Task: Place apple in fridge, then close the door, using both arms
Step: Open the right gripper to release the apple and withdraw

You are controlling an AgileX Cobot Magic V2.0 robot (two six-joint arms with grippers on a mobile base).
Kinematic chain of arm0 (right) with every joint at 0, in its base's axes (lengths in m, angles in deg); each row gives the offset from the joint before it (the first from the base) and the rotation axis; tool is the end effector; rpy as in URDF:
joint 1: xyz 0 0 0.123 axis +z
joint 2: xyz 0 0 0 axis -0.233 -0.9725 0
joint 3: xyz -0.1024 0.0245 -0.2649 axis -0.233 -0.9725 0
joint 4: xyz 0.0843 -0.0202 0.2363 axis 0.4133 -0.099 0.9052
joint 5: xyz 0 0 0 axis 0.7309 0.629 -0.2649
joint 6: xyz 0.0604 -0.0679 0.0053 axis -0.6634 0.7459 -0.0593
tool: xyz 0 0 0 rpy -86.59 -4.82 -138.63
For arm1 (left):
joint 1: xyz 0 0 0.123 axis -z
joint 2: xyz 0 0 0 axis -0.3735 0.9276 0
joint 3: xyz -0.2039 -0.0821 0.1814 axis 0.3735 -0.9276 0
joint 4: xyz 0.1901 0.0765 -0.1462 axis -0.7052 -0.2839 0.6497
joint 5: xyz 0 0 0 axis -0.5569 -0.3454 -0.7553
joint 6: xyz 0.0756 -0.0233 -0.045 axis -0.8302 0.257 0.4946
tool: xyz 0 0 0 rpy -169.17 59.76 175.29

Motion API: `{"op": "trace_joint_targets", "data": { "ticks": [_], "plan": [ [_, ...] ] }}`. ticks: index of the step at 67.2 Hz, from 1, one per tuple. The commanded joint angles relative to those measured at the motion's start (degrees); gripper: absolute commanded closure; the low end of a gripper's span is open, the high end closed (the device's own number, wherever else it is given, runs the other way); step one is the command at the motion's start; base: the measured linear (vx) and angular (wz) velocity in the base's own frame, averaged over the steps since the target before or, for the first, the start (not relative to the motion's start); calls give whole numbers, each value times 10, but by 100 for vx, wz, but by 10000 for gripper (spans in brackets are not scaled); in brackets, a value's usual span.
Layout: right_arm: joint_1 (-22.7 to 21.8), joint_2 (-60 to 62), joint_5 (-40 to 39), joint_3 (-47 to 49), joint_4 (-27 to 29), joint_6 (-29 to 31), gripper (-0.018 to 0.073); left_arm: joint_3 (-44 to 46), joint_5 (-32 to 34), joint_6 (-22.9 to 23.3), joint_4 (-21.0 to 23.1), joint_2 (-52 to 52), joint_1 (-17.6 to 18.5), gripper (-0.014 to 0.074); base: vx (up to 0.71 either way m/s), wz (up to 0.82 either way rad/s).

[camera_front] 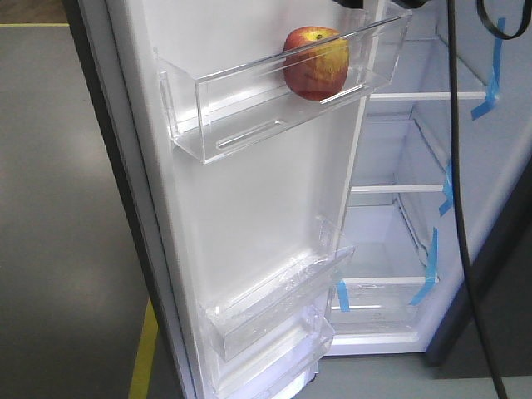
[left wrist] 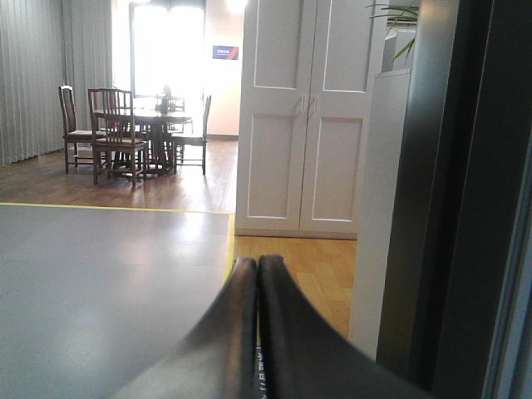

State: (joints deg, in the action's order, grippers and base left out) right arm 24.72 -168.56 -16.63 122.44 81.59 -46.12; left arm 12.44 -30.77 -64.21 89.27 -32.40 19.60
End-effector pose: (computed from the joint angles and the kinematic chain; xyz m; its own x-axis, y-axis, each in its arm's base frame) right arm 0.3371 0.1153 0.4756 -0.3429 -0.1014 -0.9339 -0.6533 0.7401 0.1595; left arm 0.0559 0.0027 0.2103 0.1276 -0.1361 -0.9824 -0.0276 0.9897 -0.1406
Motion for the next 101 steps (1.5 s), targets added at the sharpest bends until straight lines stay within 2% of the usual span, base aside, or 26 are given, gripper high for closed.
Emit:
{"op": "trace_joint_targets", "data": {
  "ticks": [1, 11, 23, 38, 52, 64, 101],
  "plan": [
    [-4, 46, -6, 18, -20, -32, -10, 8, 40, 7, 1, -8, 0, 603, 0, 0],
    [-4, 75, 50, 15, -79, -90, 10, 8, 40, 7, 1, -8, 0, 603, 0, 0],
    [-4, 97, 106, -37, -80, -99, 29, 8, 40, 7, 1, -8, 0, 603, 0, 0],
    [-4, 162, 96, -179, -83, -92, 35, 8, 40, 7, 1, -8, 0, 603, 0, 0],
    [-4, 260, 50, -312, -96, -90, 35, 8, 40, 7, 1, -8, 0, 603, 0, 0],
    [-4, 345, 47, -402, -96, -90, 35, 8, 40, 7, 1, -8, 0, 603, 0, 0],
    [-5, 651, 124, -620, -71, -94, 35, 8, 40, 7, 1, -8, 0, 603, 0, 0]
  ]
}}
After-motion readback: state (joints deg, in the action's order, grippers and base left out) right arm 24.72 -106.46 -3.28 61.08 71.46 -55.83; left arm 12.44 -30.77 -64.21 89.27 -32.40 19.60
